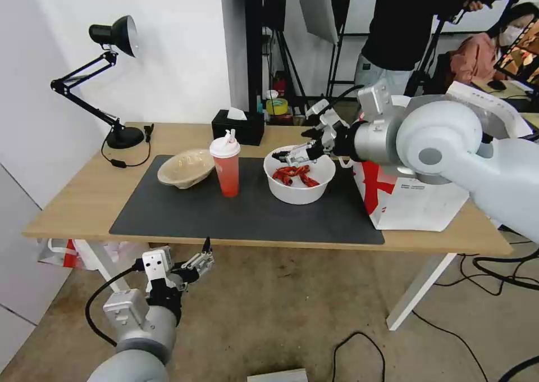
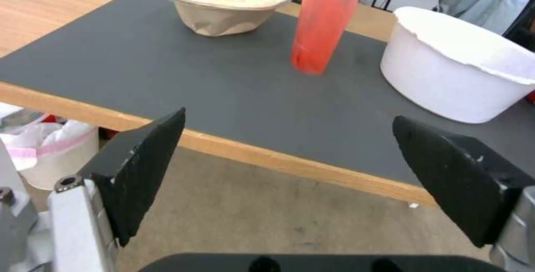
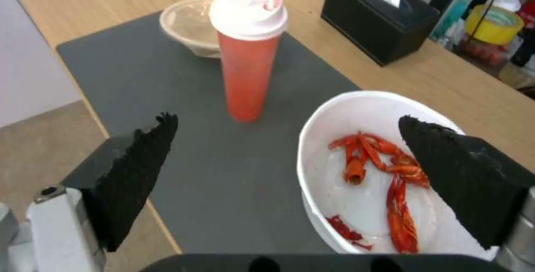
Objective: Pick up the trash from the table and place it into the takeout bag.
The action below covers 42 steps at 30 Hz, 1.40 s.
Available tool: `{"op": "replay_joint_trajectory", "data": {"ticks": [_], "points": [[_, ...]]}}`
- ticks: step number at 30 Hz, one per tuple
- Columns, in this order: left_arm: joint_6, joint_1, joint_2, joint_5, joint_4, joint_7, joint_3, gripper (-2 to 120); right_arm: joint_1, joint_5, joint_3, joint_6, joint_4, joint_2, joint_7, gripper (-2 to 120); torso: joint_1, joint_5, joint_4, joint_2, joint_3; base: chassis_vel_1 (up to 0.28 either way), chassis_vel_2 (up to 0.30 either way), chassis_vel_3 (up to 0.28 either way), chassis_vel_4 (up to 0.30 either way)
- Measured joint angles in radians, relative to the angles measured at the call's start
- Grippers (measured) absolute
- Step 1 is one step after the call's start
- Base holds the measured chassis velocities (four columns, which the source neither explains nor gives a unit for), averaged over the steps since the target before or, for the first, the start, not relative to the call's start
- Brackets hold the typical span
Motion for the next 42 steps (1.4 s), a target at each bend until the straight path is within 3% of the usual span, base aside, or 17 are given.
{"op": "replay_joint_trajectory", "data": {"ticks": [10, 21, 42], "points": [[-0.002, -0.007, -0.007, 0.002, 0.005, -0.001, 0.004, 100, 0.057, -0.03, -0.102, 0.0, -0.113, 0.054, -0.021, 100, 0.0, -0.0002, 0.0001, 0.0, 0.0, 0.0, 0.0, 0.0, 0.0], [-0.01, -0.012, -0.019, 0.011, 0.016, 0.002, 0.015, 100, 0.061, -0.034, -0.143, 0.0, -0.184, 0.099, -0.011, 100, 0.0, -0.0001, 0.0001, 0.0, 0.0, 0.0, 0.0, 0.0, 0.0], [-0.012, -0.021, -0.017, 0.013, 0.021, 0.004, 0.019, 100, 0.074, -0.049, -0.188, 0.001, -0.222, 0.156, -0.014, 100, 0.0, -0.0002, 0.0001, 0.0, 0.0, 0.0, 0.0, 0.0, 0.0]]}}
